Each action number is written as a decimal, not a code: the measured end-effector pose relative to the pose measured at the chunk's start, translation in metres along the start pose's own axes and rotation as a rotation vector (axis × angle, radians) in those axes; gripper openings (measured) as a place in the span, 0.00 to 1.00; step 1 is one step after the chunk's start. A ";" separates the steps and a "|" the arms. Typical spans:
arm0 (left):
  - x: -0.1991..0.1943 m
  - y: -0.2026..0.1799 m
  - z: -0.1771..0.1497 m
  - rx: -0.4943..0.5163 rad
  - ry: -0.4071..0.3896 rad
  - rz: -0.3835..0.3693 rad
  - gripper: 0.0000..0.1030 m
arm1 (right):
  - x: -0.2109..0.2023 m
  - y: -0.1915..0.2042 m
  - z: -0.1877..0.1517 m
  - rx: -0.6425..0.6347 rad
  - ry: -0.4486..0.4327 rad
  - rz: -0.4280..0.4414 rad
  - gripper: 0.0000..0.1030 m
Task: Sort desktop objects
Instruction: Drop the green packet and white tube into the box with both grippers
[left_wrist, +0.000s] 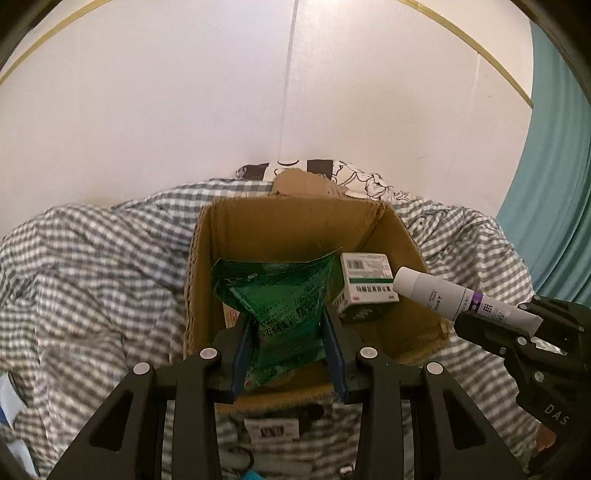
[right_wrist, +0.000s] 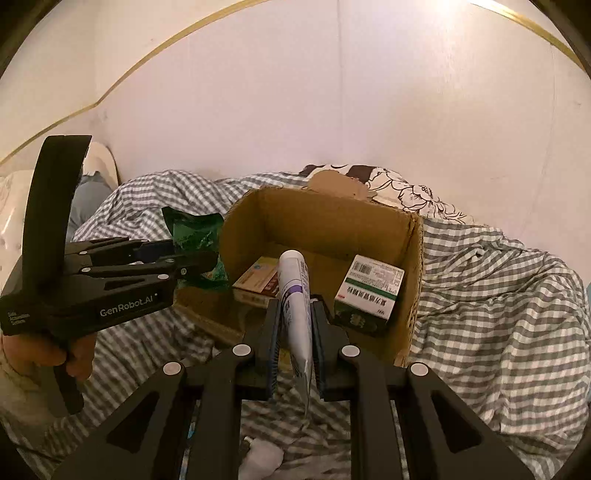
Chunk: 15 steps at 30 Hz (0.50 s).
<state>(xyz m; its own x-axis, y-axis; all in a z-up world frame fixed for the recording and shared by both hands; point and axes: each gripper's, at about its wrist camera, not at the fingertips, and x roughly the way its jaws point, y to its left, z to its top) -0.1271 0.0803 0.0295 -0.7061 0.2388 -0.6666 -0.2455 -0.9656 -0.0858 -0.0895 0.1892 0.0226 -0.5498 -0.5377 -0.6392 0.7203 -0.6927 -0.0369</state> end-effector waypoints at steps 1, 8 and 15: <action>0.005 0.000 0.003 0.006 0.001 0.004 0.36 | 0.002 -0.003 0.002 0.003 -0.001 0.001 0.14; 0.040 0.004 0.018 0.011 0.017 0.001 0.36 | 0.030 -0.032 0.023 0.058 0.017 0.037 0.14; 0.078 0.010 0.025 0.003 0.069 0.009 0.36 | 0.068 -0.050 0.033 0.111 0.053 0.074 0.14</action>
<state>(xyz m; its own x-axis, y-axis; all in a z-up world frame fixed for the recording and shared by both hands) -0.2008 0.0920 -0.0048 -0.6605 0.2225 -0.7171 -0.2414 -0.9673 -0.0779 -0.1771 0.1710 0.0063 -0.4715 -0.5655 -0.6767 0.7051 -0.7026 0.0958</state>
